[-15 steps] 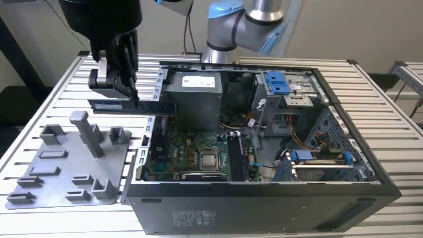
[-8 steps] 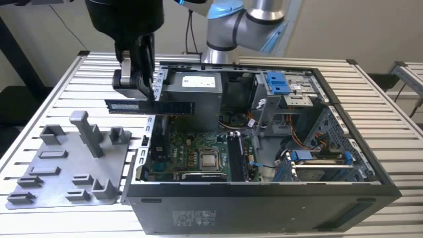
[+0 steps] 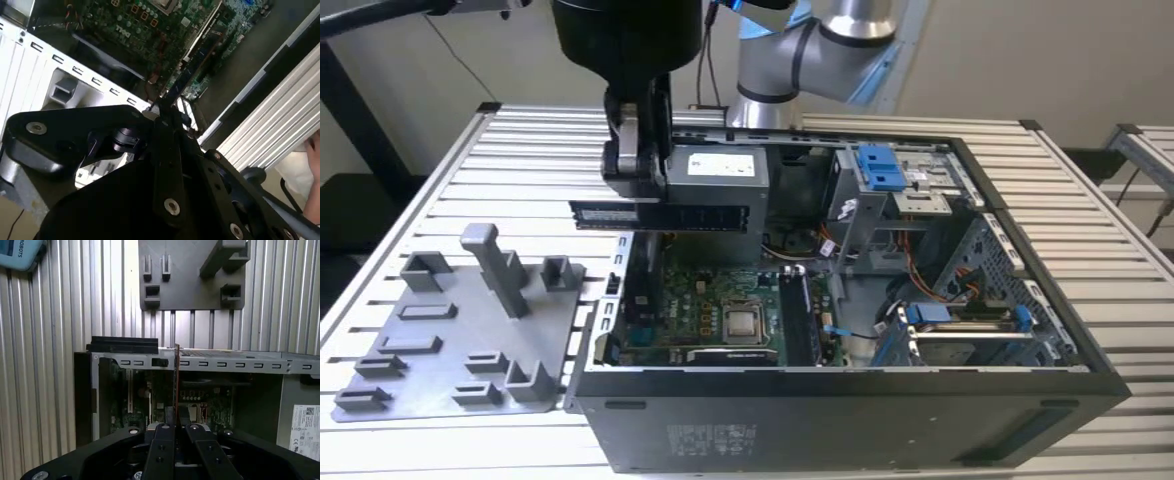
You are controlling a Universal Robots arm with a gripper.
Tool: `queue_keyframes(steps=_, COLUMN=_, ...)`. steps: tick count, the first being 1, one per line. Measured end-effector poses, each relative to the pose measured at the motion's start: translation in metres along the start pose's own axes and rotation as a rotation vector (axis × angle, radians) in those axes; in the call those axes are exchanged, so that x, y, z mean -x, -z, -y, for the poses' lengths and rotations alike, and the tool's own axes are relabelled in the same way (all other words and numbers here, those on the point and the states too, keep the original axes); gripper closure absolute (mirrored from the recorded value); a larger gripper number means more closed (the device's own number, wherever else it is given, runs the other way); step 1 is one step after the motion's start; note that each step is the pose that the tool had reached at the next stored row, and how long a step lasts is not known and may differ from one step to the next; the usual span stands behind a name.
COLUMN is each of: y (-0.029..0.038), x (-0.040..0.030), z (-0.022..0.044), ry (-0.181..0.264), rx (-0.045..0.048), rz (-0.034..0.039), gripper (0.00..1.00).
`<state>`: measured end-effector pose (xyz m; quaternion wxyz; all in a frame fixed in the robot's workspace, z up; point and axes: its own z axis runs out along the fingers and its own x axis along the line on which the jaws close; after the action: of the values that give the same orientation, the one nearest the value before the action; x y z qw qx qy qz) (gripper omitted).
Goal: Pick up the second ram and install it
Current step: 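Pick up the second ram and move it above second insertion slot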
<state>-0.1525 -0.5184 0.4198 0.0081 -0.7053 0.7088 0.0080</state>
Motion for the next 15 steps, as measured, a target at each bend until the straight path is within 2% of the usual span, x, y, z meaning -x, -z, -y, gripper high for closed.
queue_keyframes(steps=15, y=0.0000, x=0.0003, z=0.0493, ry=0.000, rx=0.0001, rz=0.0001, gripper=0.86)
